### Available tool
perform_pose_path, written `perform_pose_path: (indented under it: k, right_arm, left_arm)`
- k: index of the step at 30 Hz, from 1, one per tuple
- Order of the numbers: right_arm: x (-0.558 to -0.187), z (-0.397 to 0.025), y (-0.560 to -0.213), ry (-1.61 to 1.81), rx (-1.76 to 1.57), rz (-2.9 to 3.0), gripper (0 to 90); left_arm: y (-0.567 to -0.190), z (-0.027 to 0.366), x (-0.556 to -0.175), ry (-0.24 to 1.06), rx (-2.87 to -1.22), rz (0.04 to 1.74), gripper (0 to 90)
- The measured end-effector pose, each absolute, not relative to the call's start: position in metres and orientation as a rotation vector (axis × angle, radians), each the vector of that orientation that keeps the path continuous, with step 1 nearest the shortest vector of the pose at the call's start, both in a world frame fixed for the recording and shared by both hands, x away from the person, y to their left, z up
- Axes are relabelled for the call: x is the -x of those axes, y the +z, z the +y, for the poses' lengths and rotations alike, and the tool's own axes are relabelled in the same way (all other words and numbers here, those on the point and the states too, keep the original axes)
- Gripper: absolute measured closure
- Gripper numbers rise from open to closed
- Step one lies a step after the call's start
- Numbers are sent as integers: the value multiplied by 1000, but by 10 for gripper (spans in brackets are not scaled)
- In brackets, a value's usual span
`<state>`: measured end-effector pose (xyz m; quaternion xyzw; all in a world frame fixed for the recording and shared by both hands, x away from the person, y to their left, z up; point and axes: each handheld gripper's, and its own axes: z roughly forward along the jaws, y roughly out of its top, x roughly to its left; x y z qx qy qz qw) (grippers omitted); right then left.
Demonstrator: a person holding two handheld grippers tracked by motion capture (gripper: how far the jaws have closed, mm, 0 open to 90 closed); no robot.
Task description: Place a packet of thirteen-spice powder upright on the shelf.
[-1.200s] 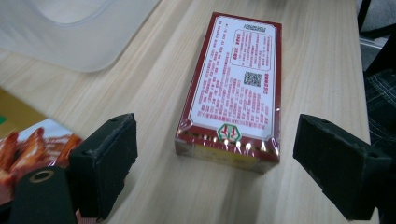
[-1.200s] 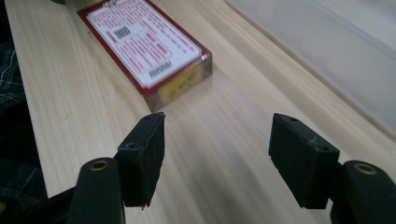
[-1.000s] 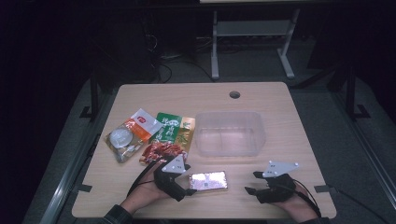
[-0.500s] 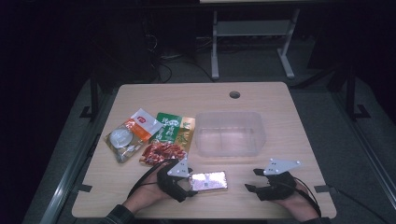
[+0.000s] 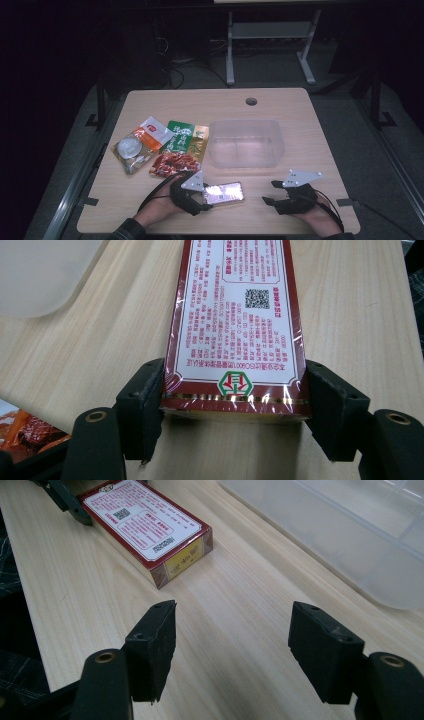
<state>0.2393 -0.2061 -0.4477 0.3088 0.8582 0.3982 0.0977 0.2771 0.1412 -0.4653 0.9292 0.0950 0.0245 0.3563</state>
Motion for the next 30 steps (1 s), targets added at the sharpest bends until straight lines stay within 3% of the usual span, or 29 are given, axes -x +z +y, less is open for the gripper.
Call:
perform_pose_path:
  k: [30]
  right_arm:
    - [-239,-200,-454,1073,-947,2576,318]
  left_arm:
    - [-418,127,-299,-4,-2293,199,324]
